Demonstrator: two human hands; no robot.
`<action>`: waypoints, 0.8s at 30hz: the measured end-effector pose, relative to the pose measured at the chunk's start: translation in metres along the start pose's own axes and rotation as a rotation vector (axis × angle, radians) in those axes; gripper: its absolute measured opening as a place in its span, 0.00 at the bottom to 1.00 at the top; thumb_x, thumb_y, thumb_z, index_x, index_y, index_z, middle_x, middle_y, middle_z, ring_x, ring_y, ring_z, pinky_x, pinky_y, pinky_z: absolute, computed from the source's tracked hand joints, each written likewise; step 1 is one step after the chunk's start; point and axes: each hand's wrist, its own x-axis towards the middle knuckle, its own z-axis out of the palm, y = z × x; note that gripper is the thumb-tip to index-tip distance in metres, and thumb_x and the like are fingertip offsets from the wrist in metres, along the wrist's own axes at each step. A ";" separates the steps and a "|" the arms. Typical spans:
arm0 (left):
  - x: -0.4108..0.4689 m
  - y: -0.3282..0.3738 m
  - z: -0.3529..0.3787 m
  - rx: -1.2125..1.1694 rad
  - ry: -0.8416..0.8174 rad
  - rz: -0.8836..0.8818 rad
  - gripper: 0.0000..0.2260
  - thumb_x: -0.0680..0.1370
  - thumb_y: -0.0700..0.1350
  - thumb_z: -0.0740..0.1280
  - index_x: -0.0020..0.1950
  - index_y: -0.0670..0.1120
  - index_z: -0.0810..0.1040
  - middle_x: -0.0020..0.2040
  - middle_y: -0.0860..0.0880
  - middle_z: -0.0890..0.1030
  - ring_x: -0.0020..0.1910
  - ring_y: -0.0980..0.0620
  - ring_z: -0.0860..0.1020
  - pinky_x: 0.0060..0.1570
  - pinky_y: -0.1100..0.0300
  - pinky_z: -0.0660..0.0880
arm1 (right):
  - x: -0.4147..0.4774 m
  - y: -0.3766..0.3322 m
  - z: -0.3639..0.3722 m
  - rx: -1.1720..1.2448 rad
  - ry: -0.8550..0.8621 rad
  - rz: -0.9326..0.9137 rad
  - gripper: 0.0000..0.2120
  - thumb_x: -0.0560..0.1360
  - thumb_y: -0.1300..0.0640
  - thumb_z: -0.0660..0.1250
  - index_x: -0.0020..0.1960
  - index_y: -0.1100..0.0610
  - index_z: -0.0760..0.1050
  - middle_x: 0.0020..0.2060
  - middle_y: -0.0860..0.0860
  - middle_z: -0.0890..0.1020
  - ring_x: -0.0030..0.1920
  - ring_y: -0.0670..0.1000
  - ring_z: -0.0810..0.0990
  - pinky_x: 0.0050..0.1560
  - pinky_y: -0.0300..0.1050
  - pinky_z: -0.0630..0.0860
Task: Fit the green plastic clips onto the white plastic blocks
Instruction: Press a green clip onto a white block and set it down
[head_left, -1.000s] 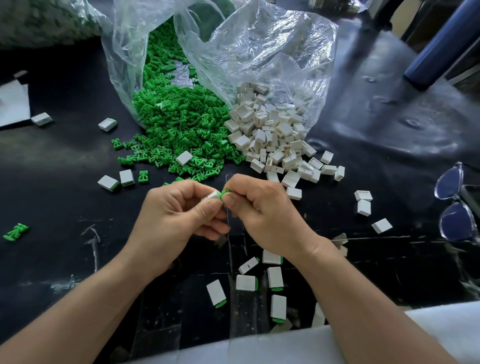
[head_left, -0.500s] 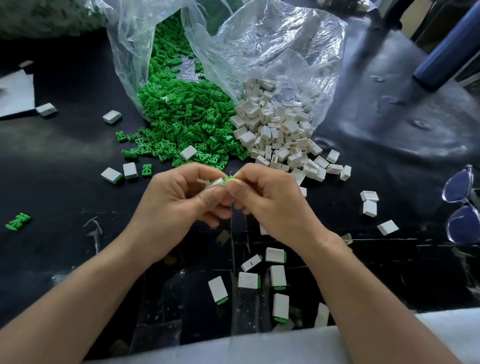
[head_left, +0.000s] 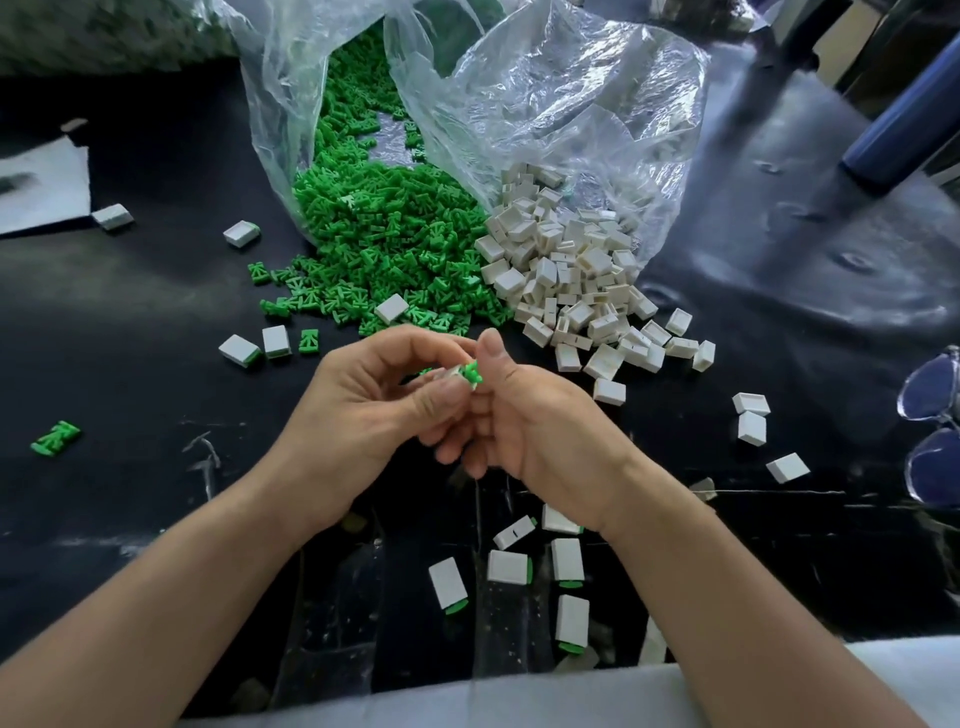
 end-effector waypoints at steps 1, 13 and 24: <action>-0.001 0.001 0.001 0.000 -0.005 -0.002 0.06 0.66 0.41 0.68 0.37 0.49 0.83 0.41 0.50 0.84 0.35 0.50 0.79 0.35 0.64 0.77 | -0.001 -0.001 0.000 0.018 -0.007 0.010 0.26 0.68 0.38 0.52 0.44 0.59 0.75 0.32 0.51 0.78 0.32 0.46 0.75 0.32 0.36 0.70; -0.003 0.001 0.003 0.037 0.020 -0.016 0.10 0.63 0.38 0.69 0.43 0.42 0.83 0.37 0.43 0.84 0.36 0.47 0.82 0.37 0.62 0.80 | -0.005 0.004 0.001 0.029 0.037 0.071 0.22 0.66 0.39 0.57 0.40 0.59 0.70 0.27 0.46 0.68 0.28 0.43 0.64 0.26 0.33 0.63; -0.004 0.003 0.002 0.043 0.034 -0.015 0.10 0.61 0.34 0.69 0.40 0.43 0.83 0.43 0.51 0.85 0.43 0.54 0.83 0.40 0.66 0.78 | -0.009 0.004 0.007 -0.027 0.123 0.054 0.16 0.67 0.41 0.58 0.36 0.54 0.67 0.25 0.43 0.65 0.28 0.43 0.61 0.27 0.33 0.61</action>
